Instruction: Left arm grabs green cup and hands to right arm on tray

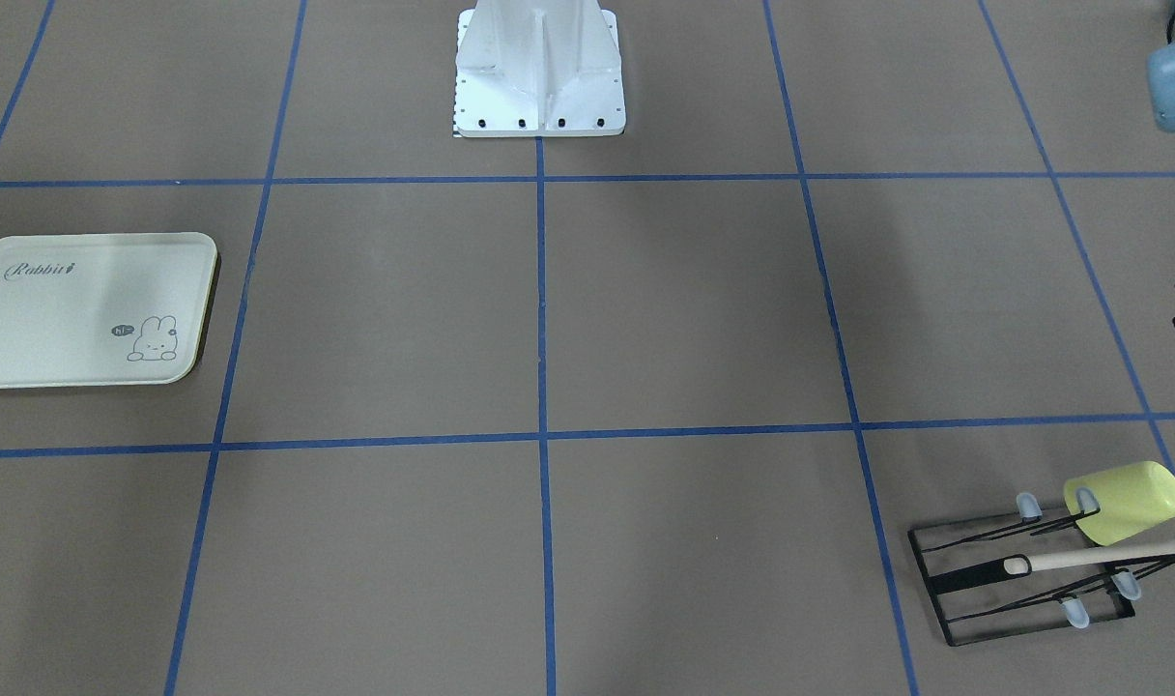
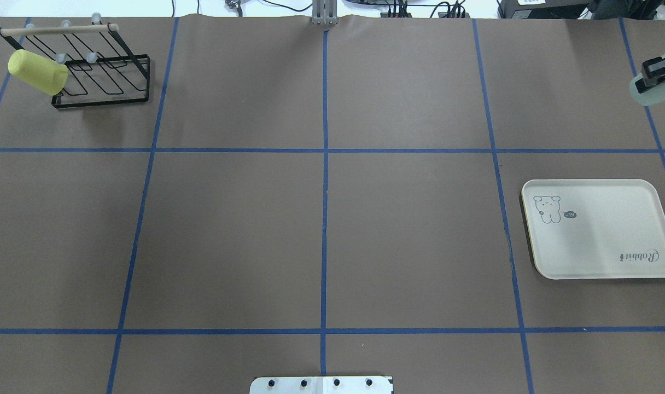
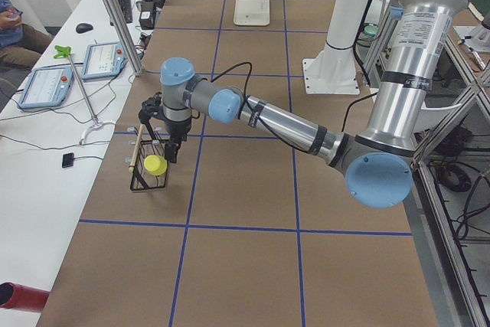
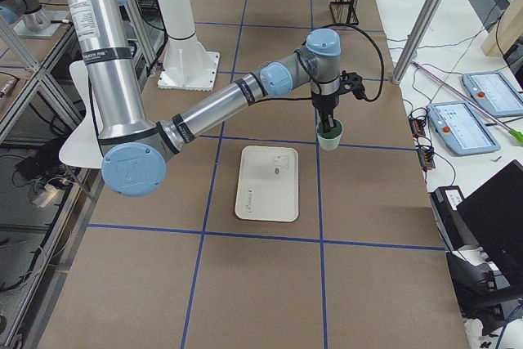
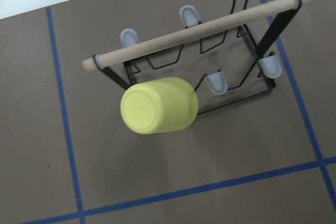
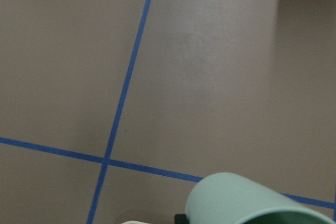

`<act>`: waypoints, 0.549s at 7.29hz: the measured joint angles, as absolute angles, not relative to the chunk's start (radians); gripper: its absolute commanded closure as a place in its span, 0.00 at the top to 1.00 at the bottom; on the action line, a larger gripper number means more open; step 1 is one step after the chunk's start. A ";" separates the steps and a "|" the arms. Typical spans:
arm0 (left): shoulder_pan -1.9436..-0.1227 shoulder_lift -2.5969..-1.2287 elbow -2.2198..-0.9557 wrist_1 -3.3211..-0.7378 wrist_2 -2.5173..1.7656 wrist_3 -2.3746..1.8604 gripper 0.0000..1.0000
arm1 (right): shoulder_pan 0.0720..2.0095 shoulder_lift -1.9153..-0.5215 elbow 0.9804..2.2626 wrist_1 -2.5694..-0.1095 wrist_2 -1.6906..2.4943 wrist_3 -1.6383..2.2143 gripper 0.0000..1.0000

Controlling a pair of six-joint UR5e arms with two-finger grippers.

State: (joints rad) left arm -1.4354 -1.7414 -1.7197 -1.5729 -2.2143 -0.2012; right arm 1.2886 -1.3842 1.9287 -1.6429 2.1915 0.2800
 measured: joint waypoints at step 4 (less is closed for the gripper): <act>-1.549 -1.555 -1.669 -1.629 -2.286 0.094 1.00 | 1.271 -1.495 1.997 -1.640 2.190 0.261 0.00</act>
State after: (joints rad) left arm -1.5494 -1.5545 -1.6690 -1.6294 -2.2863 0.0945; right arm 1.2705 -1.4949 1.9974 -1.6400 2.1896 0.2610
